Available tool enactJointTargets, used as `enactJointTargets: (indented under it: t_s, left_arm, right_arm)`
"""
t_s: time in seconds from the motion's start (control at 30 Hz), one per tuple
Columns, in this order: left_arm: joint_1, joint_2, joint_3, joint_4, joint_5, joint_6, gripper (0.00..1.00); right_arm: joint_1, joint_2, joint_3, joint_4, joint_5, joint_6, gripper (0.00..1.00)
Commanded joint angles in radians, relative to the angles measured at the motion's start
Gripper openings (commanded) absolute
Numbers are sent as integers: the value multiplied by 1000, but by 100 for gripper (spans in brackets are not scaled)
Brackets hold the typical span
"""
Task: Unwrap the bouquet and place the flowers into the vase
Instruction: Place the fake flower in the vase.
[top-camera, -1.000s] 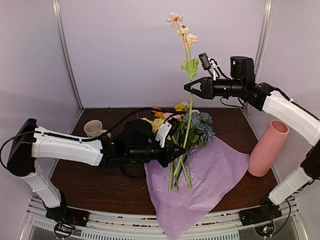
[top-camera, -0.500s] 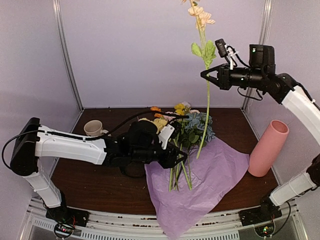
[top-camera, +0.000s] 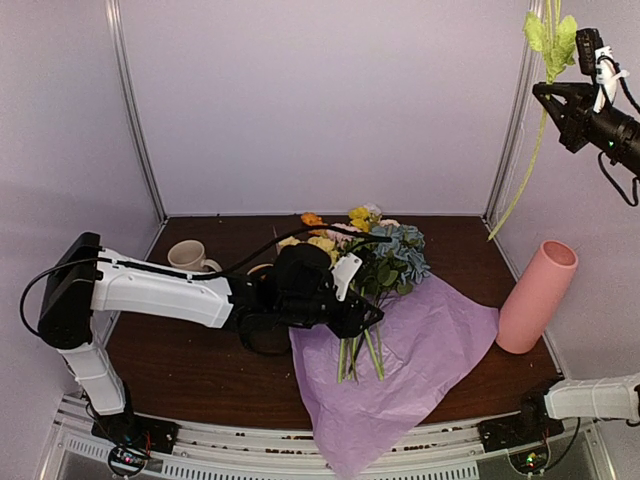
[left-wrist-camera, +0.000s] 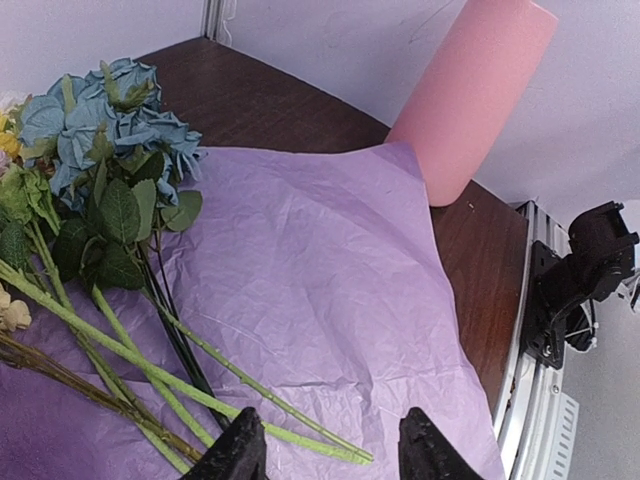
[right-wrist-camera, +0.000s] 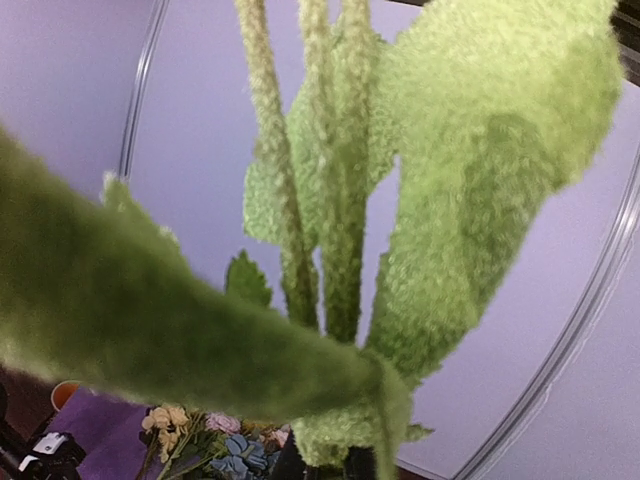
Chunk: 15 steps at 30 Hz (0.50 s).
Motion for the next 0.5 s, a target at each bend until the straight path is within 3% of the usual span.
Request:
enactJointTargets:
  t_s: [0.0, 0.17, 0.47]
  left_arm:
    - [-3, 19, 35, 4, 24, 3, 47]
    - [-3, 40, 59, -35, 6, 3, 42]
    - [-3, 87, 107, -50, 32, 12, 42]
  right_arm:
    - [-29, -25, 13, -65, 155, -93, 0]
    - [-64, -54, 43, -73, 227, -133, 0]
    - [-77, -64, 69, -69, 272, -182, 0]
